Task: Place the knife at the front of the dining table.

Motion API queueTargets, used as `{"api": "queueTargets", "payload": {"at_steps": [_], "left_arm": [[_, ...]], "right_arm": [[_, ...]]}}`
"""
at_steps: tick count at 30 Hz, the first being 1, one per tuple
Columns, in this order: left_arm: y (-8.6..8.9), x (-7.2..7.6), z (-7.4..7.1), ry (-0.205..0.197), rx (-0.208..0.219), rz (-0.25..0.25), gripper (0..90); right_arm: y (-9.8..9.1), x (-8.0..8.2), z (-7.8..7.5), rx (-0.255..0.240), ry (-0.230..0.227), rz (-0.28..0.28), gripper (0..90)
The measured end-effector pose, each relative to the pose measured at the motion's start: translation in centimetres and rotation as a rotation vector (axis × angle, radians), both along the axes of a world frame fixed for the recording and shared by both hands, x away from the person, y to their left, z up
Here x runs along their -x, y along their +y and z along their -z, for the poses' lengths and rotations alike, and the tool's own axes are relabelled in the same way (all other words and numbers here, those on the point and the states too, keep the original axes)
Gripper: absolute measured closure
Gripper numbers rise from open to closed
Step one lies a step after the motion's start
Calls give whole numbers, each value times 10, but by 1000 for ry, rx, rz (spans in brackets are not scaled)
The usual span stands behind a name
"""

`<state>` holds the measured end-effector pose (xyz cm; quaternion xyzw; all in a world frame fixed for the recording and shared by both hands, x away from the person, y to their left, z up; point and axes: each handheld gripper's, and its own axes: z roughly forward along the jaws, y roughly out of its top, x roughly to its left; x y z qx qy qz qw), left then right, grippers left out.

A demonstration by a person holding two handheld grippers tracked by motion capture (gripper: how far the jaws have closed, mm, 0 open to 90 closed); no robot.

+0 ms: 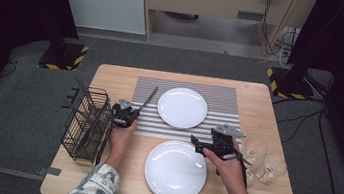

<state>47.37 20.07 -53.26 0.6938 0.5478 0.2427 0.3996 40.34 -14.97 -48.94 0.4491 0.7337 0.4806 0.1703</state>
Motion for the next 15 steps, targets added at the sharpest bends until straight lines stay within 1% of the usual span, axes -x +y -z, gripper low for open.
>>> {"api": "queueTargets", "payload": {"at_steps": [4,15], "left_arm": [[-1,0,0,-3,-1,-3,885],[1,-1,-1,-6,-5,-15,885]], "right_arm": [[1,0,0,5,2,-3,97],[-1,0,0,0,3,1,97]]}}
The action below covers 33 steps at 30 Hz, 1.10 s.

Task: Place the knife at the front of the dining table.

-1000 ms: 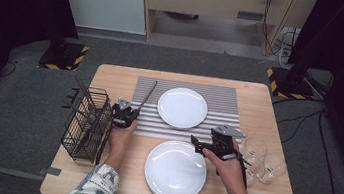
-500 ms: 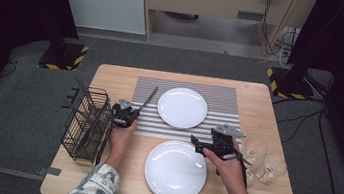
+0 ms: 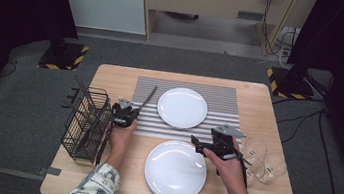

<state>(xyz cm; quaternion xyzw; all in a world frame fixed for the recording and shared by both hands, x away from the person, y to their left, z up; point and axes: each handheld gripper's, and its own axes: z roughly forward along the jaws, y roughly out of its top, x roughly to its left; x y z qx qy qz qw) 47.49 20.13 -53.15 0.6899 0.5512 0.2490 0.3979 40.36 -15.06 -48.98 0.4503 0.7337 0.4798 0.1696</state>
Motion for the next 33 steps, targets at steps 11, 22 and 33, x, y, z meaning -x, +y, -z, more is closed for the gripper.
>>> {"api": "queueTargets", "payload": {"at_steps": [11,22,33], "left_arm": [[0,-2,-1,-7,-4,-33,885],[-1,-2,1,14,-23,-23,882],[-1,-3,2,45,-33,-15,880]], "right_arm": [[-1,0,0,-6,1,1,97],[0,0,1,-4,4,0,98],[1,0,1,1,4,-8,97]]}}
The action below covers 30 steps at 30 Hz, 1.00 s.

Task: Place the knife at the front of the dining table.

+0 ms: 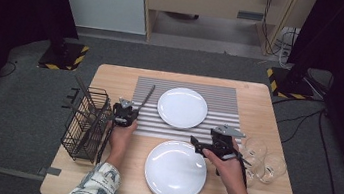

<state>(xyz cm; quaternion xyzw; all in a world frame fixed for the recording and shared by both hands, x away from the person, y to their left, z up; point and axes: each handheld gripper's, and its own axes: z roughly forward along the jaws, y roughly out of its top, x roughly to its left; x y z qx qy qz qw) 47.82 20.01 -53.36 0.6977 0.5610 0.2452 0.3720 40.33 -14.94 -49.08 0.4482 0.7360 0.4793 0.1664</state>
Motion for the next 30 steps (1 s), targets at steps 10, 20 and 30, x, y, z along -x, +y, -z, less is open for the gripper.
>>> {"api": "queueTargets", "payload": {"at_steps": [10,20,30], "left_arm": [[1,2,-1,-19,-18,-31,885],[3,1,0,-4,-20,-41,883],[1,-1,1,43,-21,-19,869]], "right_arm": [[-1,0,0,0,1,0,97],[0,0,0,1,2,0,97],[1,0,1,5,5,-6,96]]}}
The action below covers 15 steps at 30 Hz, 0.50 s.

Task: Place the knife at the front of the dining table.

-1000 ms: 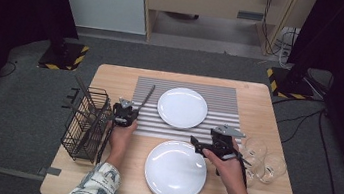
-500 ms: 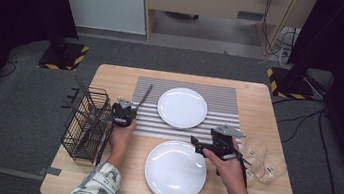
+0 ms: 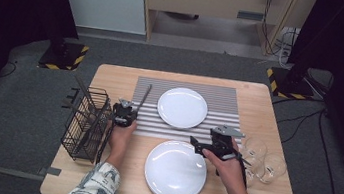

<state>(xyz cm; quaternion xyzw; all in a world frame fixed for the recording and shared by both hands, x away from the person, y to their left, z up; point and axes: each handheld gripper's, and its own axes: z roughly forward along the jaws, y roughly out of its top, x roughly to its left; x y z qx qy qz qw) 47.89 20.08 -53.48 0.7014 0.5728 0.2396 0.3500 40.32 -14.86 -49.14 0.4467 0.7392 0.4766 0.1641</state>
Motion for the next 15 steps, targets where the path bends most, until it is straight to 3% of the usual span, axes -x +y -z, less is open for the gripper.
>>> {"api": "queueTargets", "payload": {"at_steps": [5,15], "left_arm": [[-1,0,0,-3,33,-7,867],[-7,-3,-2,-9,47,-7,865]], "right_arm": [[0,0,0,1,1,0,96],[-1,-1,0,0,0,0,96]]}}
